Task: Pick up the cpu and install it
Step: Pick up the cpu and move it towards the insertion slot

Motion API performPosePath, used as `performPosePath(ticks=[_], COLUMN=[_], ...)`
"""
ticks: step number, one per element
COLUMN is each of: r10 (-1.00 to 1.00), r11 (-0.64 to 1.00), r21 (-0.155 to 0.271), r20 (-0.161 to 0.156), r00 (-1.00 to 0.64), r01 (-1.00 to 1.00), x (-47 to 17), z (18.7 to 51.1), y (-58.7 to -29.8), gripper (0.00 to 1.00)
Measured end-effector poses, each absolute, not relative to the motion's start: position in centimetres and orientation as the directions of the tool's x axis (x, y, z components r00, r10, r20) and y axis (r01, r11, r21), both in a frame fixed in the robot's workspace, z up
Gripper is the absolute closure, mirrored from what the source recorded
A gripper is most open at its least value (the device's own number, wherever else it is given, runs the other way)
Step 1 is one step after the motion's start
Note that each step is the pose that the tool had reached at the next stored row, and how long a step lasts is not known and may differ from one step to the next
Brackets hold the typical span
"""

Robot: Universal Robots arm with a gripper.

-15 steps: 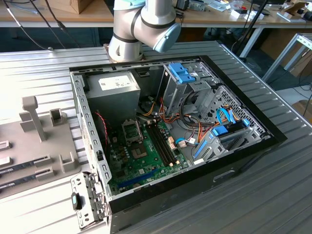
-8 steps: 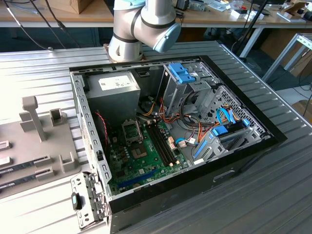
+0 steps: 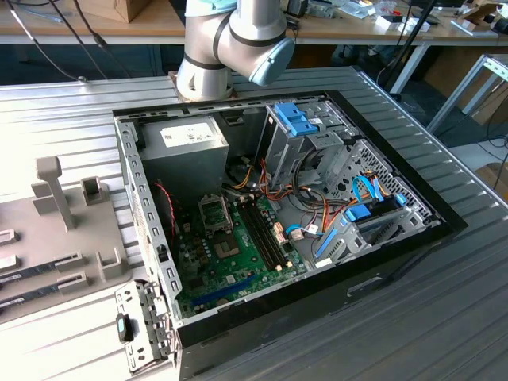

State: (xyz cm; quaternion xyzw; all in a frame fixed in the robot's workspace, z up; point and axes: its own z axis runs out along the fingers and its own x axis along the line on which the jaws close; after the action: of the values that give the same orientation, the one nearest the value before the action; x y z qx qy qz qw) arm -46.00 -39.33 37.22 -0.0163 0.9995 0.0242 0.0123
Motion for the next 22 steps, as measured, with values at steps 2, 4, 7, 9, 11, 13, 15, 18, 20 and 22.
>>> performPosePath(ticks=[2,4,7,9,11,13,15,18,20,22], r10=[-0.032,-0.032,-0.032,-0.032,-0.032,-0.032,-0.032,-0.032,-0.032,-0.032], r11=[0.998,0.998,0.998,0.998,0.998,0.998,0.998,0.998,0.998,0.998], r21=[0.048,0.049,0.049,0.049,0.049,0.049,0.049,0.049,0.049,0.049], r20=[-0.025,-0.025,-0.025,-0.025,-0.025,-0.025,-0.026,-0.025,-0.025,-0.025], r00=[-0.999,-0.999,-0.999,-0.999,-0.999,-0.999,-0.999,-0.999,-0.999,-0.999], r01=[-0.033,-0.033,-0.033,-0.033,-0.033,-0.033,-0.033,-0.033,-0.033,-0.033], x=[-46.0,-46.0,-46.0,-46.0,-46.0,-46.0,-46.0,-46.0,-46.0,-46.0], z=[37.3,37.5,37.6,37.7,37.8,37.9,38.0,38.2,38.5,38.7], y=[-39.3,-39.3,-39.3,-39.3,-39.3,-39.3,-39.3,-39.3,-39.3,-39.3], gripper=[0.53,0.53,0.53,0.53,0.53,0.53,0.53,0.53,0.53,0.53])
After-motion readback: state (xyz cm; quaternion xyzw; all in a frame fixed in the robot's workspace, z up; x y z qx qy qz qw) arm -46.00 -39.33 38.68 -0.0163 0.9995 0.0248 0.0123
